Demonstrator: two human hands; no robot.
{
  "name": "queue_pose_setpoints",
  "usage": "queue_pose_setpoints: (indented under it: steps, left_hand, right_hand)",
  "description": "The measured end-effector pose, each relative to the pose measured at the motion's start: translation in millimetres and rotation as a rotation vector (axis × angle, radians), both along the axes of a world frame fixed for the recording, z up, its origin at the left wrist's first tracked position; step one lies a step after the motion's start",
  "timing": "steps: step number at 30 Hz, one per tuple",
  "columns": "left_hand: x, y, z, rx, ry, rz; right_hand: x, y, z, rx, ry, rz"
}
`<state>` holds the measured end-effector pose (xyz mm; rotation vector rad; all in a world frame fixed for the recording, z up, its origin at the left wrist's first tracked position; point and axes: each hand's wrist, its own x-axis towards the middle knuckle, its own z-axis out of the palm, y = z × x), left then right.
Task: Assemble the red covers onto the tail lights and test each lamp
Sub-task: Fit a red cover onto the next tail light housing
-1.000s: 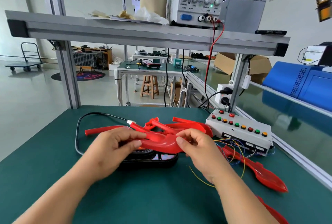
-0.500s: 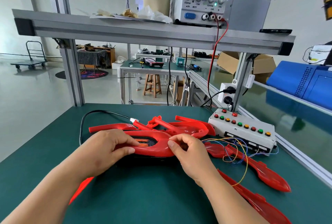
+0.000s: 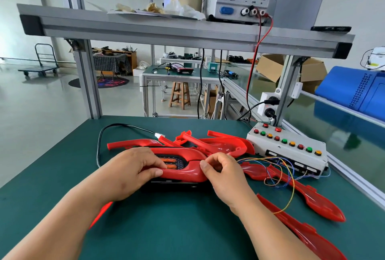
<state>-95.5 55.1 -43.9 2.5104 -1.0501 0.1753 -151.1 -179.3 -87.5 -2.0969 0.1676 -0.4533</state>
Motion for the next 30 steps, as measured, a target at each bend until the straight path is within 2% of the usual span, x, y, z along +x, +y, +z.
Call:
queue_pose_setpoints:
  steps: [5,10,16,19,22,24,26,28,30]
  left_hand:
    - [-1.8,1.9,0.3,-0.018,0.030,-0.016]
    - [-4.3,2.2,0.0,-0.030,-0.022,-0.010]
    - [-6.8,-0.8,-2.6,0.002,0.024,0.078]
    - [-7.7,0.0,-3.8,0.042,0.071,0.183]
    - [-5.2,7.9,-9.6,0.064,0.205,0.437]
    - [-5.2,14.6,-10.7,-0.056,0.445,0.411]
    - [-6.5,15.5,-9.0,-0.232,0.625,0.189]
    - [-10.6,12.1,-6.8,-0.385,0.673,0.038]
    - [-11.5,9.4,-5.1,-0.492,0.585,0.037]
  right_hand:
    - [0.9,-0.8,-3.3,0.110,0.071,-0.014]
    - [0.7,-0.2,-2.5,0.125,0.152,-0.035]
    - [-1.0,-2.2,-0.9,0.085,0.209,-0.048]
    - [-1.4,-1.5,-0.4,0.113,0.218,-0.007]
    - [-0.3,-1.3,0.4,0.221,0.212,0.044]
    - [0.4,0.3,-0.3,0.303,0.226,0.065]
    - [1.0,2.3,-1.3,0.406,0.195,0.108]
    - [1.5,3.0,-1.6,0.523,0.124,0.158]
    - [1.4,3.0,-0.4,0.662,0.072,0.226]
